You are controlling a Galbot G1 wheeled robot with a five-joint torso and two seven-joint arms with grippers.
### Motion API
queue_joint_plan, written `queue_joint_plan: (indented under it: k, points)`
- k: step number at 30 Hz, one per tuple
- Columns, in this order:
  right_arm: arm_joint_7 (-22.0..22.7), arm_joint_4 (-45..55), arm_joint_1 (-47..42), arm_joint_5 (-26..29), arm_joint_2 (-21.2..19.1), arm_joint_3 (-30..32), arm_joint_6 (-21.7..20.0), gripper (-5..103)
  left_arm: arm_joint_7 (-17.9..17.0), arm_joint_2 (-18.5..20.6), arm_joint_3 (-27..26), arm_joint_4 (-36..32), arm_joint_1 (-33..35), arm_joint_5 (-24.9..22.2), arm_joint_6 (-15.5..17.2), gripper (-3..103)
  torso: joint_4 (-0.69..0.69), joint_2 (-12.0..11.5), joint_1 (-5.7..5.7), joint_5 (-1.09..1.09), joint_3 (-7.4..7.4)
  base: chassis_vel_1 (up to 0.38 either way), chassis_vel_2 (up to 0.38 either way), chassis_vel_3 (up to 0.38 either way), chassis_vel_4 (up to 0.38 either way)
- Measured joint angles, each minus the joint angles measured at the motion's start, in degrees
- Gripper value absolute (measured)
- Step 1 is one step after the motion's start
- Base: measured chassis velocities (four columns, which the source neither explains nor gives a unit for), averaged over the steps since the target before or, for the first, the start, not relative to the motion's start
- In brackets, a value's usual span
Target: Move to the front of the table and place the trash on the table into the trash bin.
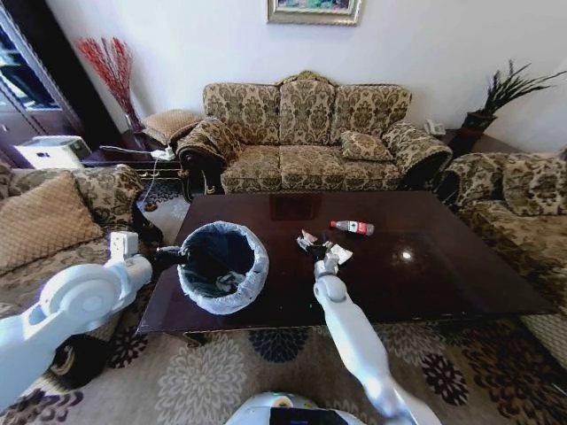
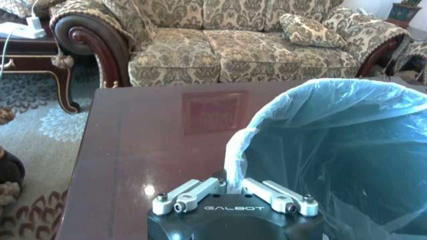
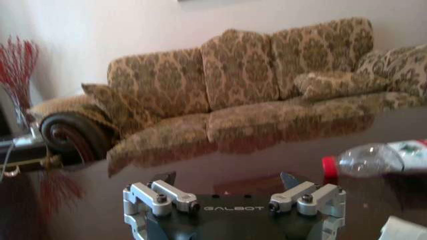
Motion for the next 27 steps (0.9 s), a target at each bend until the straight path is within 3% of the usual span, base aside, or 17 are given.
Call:
queue_joint_plan:
  k: [8,10,12,15,18,19,21,27]
  points:
    - [0.3,-11.5,5.2,0.2,2.1,-0.8,-0.3,101,0.3,-0.5,1.7,0.6,-0.9,0.7,-0.5,0,-0.01,0.0,-0.02,-0.01,0.00,0.000,0.000,0.000,0.000]
    - [0.5,-12.3,5.5,0.7,2.2,-0.8,-1.0,91,0.6,-0.7,2.2,1.0,-1.1,1.0,-0.7,0,-0.01,0.0,-0.01,-0.01,0.00,0.000,0.000,0.000,0.000]
    - [0.6,-12.5,5.5,0.8,2.2,-0.8,-1.0,91,0.7,-0.7,2.3,1.2,-1.2,1.2,-0.8,0,-0.01,0.0,-0.01,-0.01,0.00,0.000,0.000,0.000,0.000]
    - [0.6,-12.8,5.3,2.1,2.3,-0.7,-1.0,75,1.0,-0.8,2.5,1.6,-1.2,1.5,-1.0,0,-0.01,0.0,-0.02,0.00,-0.01,0.000,0.000,0.000,0.000]
    - [0.3,-13.0,5.3,2.5,2.3,-0.7,-0.9,70,1.1,-0.8,2.6,1.6,-1.3,1.6,-1.1,0,-0.01,0.0,-0.02,-0.01,-0.01,0.000,0.000,0.000,0.000]
    - [0.2,-13.0,5.2,2.6,2.3,-0.7,-0.8,59,1.1,-0.8,2.6,1.7,-1.3,1.7,-1.1,0,-0.01,0.0,-0.02,-0.01,-0.01,0.000,0.000,0.000,0.000]
    - [0.1,-13.0,5.1,2.7,2.2,-0.7,-0.8,59,1.1,-0.8,2.6,1.7,-1.3,1.7,-1.1,0,-0.01,0.0,-0.02,0.00,-0.01,0.000,0.000,0.000,0.000]
    - [-0.4,-12.9,4.9,2.6,2.0,-0.8,-0.8,31,1.2,-1.0,2.5,1.6,-1.0,1.9,-1.3,0,-0.01,0.0,-0.02,0.00,-0.01,0.000,0.000,0.000,0.000]
